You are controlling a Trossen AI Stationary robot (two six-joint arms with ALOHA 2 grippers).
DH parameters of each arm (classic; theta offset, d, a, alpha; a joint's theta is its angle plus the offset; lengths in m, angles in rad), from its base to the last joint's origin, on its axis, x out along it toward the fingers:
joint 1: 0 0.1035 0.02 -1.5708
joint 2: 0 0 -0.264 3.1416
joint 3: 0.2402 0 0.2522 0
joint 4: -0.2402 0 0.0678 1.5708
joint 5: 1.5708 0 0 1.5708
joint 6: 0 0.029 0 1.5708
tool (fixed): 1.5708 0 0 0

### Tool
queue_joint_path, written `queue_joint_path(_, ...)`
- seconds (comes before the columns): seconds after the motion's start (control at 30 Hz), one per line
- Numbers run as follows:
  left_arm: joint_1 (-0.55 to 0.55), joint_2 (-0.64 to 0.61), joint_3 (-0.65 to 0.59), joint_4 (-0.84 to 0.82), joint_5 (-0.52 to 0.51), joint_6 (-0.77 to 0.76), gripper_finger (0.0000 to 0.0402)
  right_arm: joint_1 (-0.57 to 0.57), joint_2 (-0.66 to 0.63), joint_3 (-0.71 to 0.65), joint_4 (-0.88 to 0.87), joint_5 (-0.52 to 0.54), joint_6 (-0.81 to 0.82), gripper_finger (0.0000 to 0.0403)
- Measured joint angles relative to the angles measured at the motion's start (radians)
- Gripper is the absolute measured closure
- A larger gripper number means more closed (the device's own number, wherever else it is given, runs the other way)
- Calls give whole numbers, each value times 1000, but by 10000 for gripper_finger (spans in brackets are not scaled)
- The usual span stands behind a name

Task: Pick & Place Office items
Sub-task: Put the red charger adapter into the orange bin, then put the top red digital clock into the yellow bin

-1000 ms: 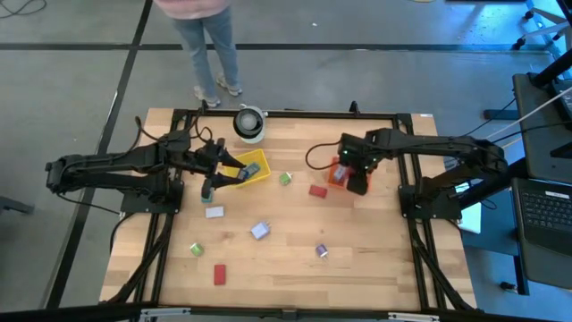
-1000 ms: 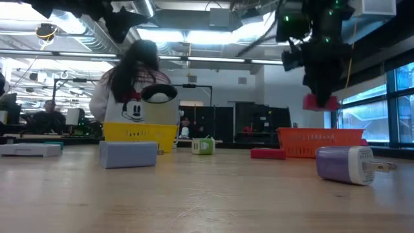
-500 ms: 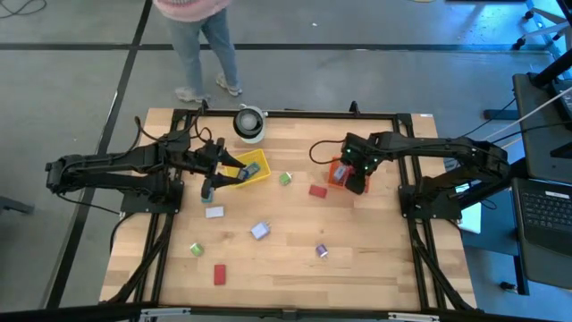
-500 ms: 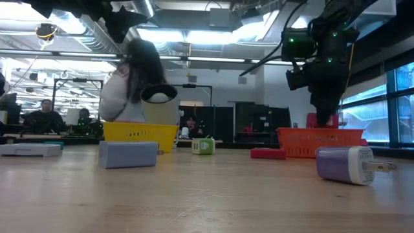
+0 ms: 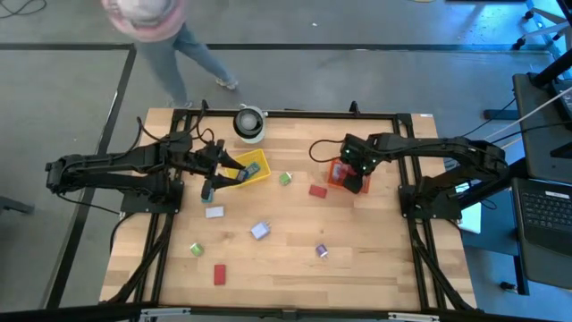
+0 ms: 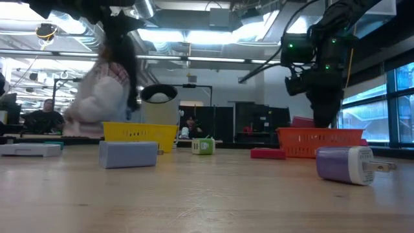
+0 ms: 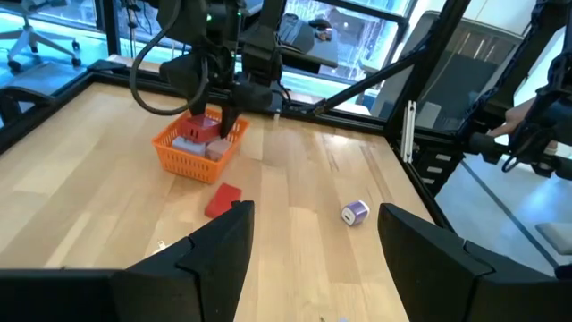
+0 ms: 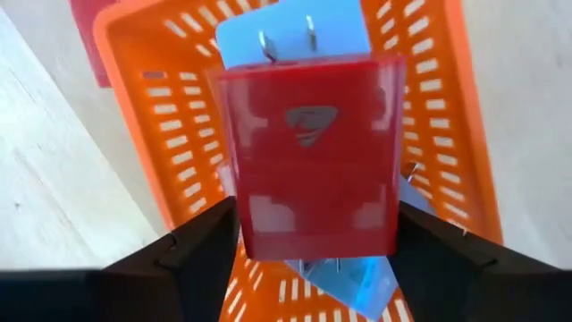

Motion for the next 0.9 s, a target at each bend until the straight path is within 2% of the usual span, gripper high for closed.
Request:
queue_joint_path(0.43, 0, 0, 0, -1, 3, 1, 167, 0, -18, 4, -27, -23, 5, 150)
queue_joint_path(0.77, 0, 0, 0, -2, 3, 1, 167, 1, -169, 73, -47, 2, 100, 150)
queue_joint_path(0.9, 0, 0, 0, -2, -11, 0, 167, 37, -187, 73, -39, 11, 164, 150)
